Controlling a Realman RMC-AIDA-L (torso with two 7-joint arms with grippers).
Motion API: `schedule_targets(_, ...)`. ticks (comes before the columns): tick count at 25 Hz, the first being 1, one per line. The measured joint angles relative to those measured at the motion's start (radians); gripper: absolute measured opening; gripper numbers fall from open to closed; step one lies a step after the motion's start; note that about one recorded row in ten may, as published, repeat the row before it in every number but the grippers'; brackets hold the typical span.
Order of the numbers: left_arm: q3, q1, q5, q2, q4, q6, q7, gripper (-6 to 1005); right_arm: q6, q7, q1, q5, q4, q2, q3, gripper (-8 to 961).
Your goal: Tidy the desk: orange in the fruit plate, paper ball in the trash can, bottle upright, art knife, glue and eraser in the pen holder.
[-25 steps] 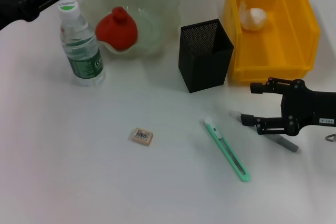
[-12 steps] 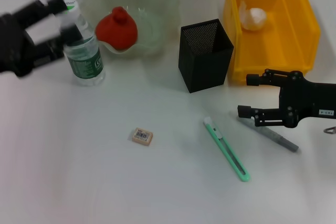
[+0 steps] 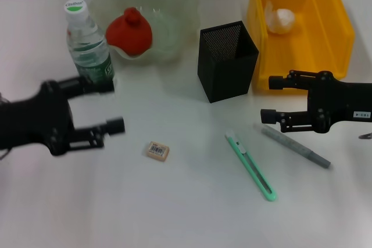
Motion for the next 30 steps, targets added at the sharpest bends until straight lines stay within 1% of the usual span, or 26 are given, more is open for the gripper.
schedule_targets(2,0.000,0.003,0.039,-0.010,-0.002,-0.020,0.040,787,-0.005,0.020,0.005,-0.001,-0.002,-0.002,-0.003,795)
schedule_targets(3,0.000,0.008,0.063,-0.021,-0.003,-0.037,0.068,787,-0.006,0.031,0.009,-0.003,-0.003,-0.002,-0.004,795)
schedule_targets(4,0.000,0.010,0.073,-0.025,-0.003,-0.049,0.077,787,-0.006,0.038,0.012,-0.004,-0.004,-0.003,-0.005,794)
schedule_targets(5,0.000,0.014,0.091,-0.035,-0.005,-0.072,0.095,787,-0.006,0.045,0.014,-0.005,-0.005,-0.003,-0.006,794)
schedule_targets(8,0.001,0.014,0.128,-0.052,-0.038,-0.124,0.133,786,-0.007,0.059,0.021,-0.008,-0.008,-0.005,-0.009,793)
schedule_targets(9,0.001,0.011,0.133,-0.055,-0.065,-0.139,0.161,786,-0.007,0.061,0.023,-0.010,-0.009,-0.005,-0.011,793)
schedule_targets(11,0.001,0.011,0.133,-0.055,-0.065,-0.139,0.161,786,-0.006,0.063,0.027,-0.019,-0.009,-0.001,-0.012,793)
schedule_targets(12,-0.002,0.007,0.132,-0.058,-0.103,-0.149,0.208,786,-0.003,0.064,0.031,-0.030,-0.008,0.002,-0.017,792)
schedule_targets(14,-0.007,0.006,0.131,-0.061,-0.119,-0.153,0.231,786,0.000,0.064,0.033,-0.034,-0.006,0.003,-0.020,792)
schedule_targets(17,-0.009,0.006,0.131,-0.062,-0.121,-0.156,0.234,786,0.007,0.064,0.038,-0.038,-0.002,0.008,-0.024,791)
schedule_targets(19,-0.010,0.005,0.136,-0.069,-0.123,-0.170,0.237,786,0.008,0.064,0.038,-0.038,-0.002,0.010,-0.023,791)
schedule_targets(24,-0.010,0.005,0.134,-0.075,-0.124,-0.176,0.248,786,0.010,0.079,0.054,-0.038,-0.008,0.011,-0.025,790)
schedule_targets(27,-0.009,0.008,0.132,-0.082,-0.124,-0.178,0.261,786,0.007,0.127,0.081,-0.052,-0.018,0.010,-0.027,789)
schedule_targets(28,-0.009,0.008,0.131,-0.087,-0.125,-0.182,0.265,786,0.005,0.155,0.093,-0.064,-0.030,0.009,-0.029,789)
schedule_targets(30,-0.009,0.008,0.131,-0.088,-0.125,-0.185,0.266,786,0.001,0.243,0.118,-0.107,-0.076,0.009,-0.046,788)
